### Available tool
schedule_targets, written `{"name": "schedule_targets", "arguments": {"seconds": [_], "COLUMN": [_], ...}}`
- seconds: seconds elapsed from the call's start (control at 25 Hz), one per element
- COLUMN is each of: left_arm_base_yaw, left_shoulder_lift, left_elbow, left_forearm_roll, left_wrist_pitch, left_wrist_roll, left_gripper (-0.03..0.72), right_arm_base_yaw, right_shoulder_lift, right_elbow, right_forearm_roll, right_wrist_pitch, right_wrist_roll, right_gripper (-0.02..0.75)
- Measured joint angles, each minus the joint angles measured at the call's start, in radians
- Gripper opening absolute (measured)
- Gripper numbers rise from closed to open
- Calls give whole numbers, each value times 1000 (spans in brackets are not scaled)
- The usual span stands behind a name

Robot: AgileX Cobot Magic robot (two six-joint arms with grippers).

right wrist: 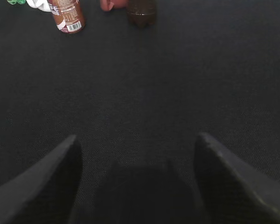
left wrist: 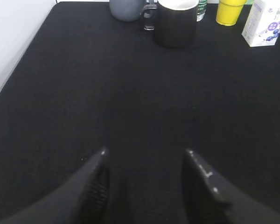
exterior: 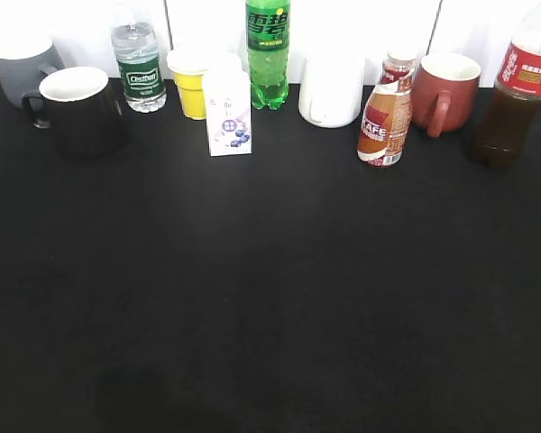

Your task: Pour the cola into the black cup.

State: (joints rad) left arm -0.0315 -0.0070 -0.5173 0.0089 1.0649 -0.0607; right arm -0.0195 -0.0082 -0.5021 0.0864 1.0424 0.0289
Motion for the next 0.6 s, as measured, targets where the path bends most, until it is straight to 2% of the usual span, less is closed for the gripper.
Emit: {"name": "schedule_targets", "arguments": {"seconds": [0.2, 0.6], "left_arm_base_yaw": [0, 0], "left_shoulder_lift": [0, 0], "left_elbow": [0, 0], "left_forearm_roll": [0, -1], "left_wrist_pitch": [0, 0], "left_wrist_roll": [0, 1], "left_gripper": [246, 241], "right_arm_base_yaw": [0, 0], "right_shoulder_lift": [0, 0], "right_elbow": [0, 0], "right_forearm_roll": [0, 0], "right_wrist_pitch": [0, 0], "right_wrist_roll": [0, -1], "right_gripper": [566, 565]}}
